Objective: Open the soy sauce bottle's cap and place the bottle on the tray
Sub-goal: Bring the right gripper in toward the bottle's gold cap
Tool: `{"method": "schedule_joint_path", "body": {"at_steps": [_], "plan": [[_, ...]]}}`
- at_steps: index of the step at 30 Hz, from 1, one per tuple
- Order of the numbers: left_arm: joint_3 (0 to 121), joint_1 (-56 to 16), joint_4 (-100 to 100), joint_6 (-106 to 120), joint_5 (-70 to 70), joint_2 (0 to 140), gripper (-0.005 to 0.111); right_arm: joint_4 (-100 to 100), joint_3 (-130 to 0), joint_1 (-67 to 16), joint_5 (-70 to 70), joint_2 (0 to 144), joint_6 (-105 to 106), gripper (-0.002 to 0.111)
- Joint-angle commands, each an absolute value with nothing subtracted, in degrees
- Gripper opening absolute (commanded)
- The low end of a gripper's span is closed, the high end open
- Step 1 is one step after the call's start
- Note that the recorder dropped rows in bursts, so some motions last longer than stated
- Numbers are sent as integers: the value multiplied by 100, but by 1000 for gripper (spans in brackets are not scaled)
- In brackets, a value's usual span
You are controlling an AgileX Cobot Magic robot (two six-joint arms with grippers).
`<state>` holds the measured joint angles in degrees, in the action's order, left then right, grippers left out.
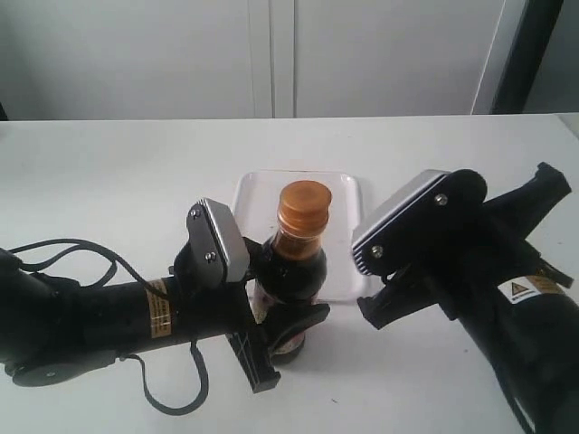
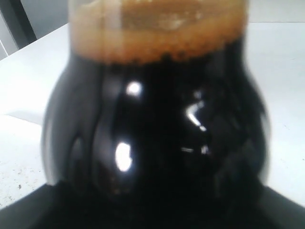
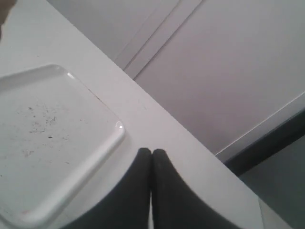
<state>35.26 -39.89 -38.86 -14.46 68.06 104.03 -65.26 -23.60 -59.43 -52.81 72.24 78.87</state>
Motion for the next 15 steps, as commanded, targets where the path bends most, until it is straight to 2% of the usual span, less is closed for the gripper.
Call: {"method": "schedule_joint_path", "body": {"at_steps": [1, 15], "plan": [[3543, -4038, -3884, -1431, 6875, 10361, 0, -6852, -2536, -6321, -5388, 7227, 8521, 0], [3543, -4038, -3884, -1431, 6875, 10361, 0, -8055, -3224, -7288, -5955, 7560, 9885, 0]]}}
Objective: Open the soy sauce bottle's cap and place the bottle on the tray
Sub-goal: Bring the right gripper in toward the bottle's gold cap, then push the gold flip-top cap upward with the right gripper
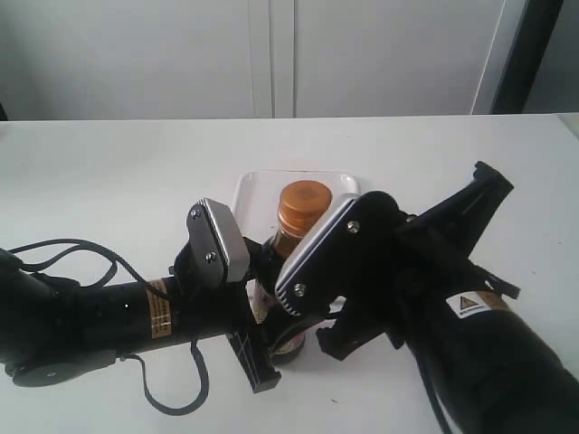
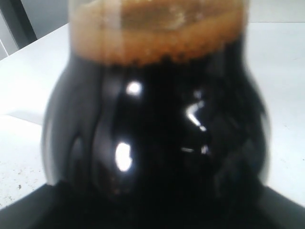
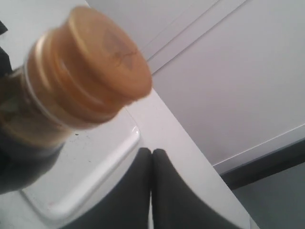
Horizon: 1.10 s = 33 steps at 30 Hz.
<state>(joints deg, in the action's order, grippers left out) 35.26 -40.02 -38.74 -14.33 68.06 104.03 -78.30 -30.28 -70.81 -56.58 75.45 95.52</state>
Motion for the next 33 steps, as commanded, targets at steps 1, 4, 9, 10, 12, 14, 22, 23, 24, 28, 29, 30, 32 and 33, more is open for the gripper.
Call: {"method": "schedule_joint_path", "body": {"at_steps": [1, 4, 9, 10, 12, 14, 22, 23, 24, 28, 29, 30, 32, 33], "plan": [[3543, -4038, -3884, -1431, 6875, 10361, 0, -8150, -3284, -7331, -5980, 7560, 10018, 0], [3543, -4038, -3884, -1431, 6875, 10361, 0, -8302, -3407, -7373, -5992, 7560, 10301, 0], [3543, -4038, -3859, -1431, 6875, 10361, 0, -8349, -3486, -7373, -5981, 7560, 10417, 0], [3543, -4038, -3859, -1431, 6875, 10361, 0, -8336, -3486, -7373, -5981, 7560, 10431, 0], [3543, -4038, -3859, -1431, 6875, 10361, 0, -8336, -3486, -7373, -5981, 7560, 10431, 0], [3543, -4038, -3859, -1418, 6875, 10361, 0, -8323, -3486, -7373, -5943, 7560, 10431, 0], [3543, -4038, -3859, -1407, 6838, 10361, 0, -8344, -3556, -7373, -5815, 7560, 10529, 0], [3543, -4038, -3859, -1407, 6838, 10361, 0, -8344, -3584, -7373, -5773, 7560, 10539, 0], [3543, -4038, -3859, -1407, 6838, 10361, 0, -8357, -3610, -7373, -5770, 7560, 10551, 0], [3543, -4038, -3859, -1407, 6838, 10361, 0, -8413, -3738, -7373, -5680, 7560, 10665, 0], [3543, -4038, -3859, -1407, 6849, 10361, 0, -8439, -3756, -7373, -5664, 7560, 10665, 0], [3543, -4038, -3859, -1407, 6849, 10361, 0, -8458, -3784, -7373, -5664, 7560, 10665, 0], [3543, -4038, -3859, -1407, 6849, 10361, 0, -8527, -3820, -7373, -5652, 7560, 10746, 0], [3543, -4038, -3859, -1407, 6849, 10361, 0, -8543, -3820, -7373, -5652, 7560, 10807, 0]]}}
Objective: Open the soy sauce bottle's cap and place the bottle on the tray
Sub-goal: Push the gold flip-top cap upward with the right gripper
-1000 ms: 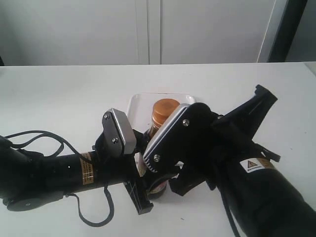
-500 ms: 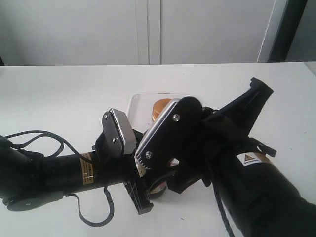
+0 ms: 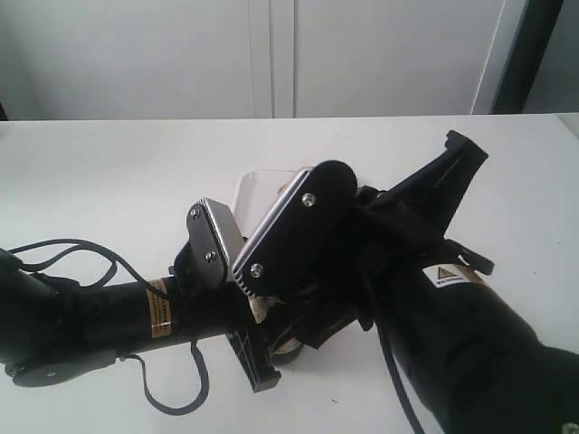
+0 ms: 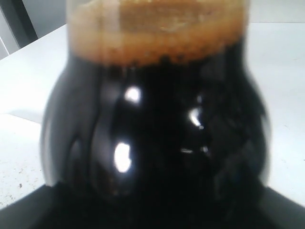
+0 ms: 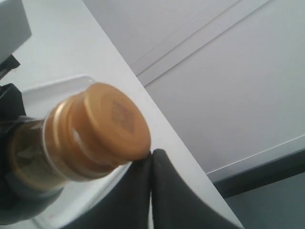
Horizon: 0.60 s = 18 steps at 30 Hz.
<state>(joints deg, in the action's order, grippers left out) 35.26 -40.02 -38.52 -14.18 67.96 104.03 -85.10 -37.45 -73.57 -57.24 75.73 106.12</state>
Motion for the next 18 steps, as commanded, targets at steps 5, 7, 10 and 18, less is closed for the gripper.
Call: {"method": "schedule_joint_path", "body": {"at_steps": [5, 7, 10, 18], "plan": [[3543, -4038, -3859, -1407, 6849, 10361, 0, -8801, -3820, -7373, -5796, 7560, 11031, 0], [3543, -4038, -3859, -1407, 6849, 10361, 0, -8900, -3820, -7373, -5781, 7560, 11167, 0], [3543, -4038, -3859, -1407, 6849, 10361, 0, -8980, -3820, -7373, -5545, 7560, 11277, 0], [3543, -4038, -3859, -1407, 6849, 10361, 0, -8994, -4162, -7373, -5501, 7560, 11337, 0]]}}
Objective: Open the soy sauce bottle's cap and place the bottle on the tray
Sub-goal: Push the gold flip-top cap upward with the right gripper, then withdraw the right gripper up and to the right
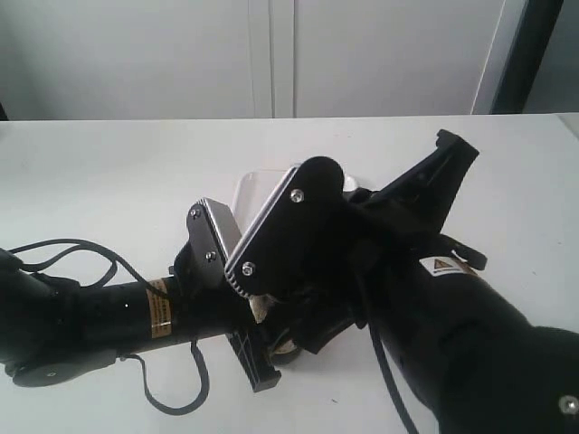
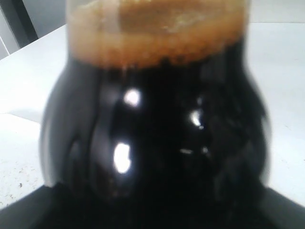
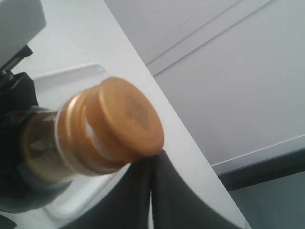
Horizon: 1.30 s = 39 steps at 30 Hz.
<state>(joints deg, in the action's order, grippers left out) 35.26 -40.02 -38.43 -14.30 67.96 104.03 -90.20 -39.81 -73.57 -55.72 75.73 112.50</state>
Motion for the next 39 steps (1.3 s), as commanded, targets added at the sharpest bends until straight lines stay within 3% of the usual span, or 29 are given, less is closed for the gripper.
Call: {"method": "schedule_joint_path", "body": {"at_steps": [1, 12, 20, 24, 26, 32, 39], "plan": [[3543, -4038, -3859, -1407, 6849, 10361, 0, -8994, -4224, -7373, -5468, 7560, 11337, 0], [3543, -4038, -3870, -1407, 6849, 10361, 0, -8817, -4734, -7359, -4798, 7601, 11241, 0], [3543, -4038, -3905, -1407, 6849, 10361, 0, -8776, -5027, -7351, -5363, 7613, 11263, 0], [3543, -4038, -3905, -1407, 6849, 10361, 0, -9064, -5027, -6829, -4470, 7127, 11024, 0], [3543, -4038, -3905, -1407, 6849, 10361, 0, -9428, -5027, -6252, -3313, 6868, 11024, 0], [3543, -4038, -3903, -1407, 6838, 10361, 0, -9995, -5027, -5017, -1618, 6759, 11342, 0], [3543, -4038, -3922, -1407, 6838, 10361, 0, -9995, -5006, -4268, -1263, 6759, 12163, 0]]}}
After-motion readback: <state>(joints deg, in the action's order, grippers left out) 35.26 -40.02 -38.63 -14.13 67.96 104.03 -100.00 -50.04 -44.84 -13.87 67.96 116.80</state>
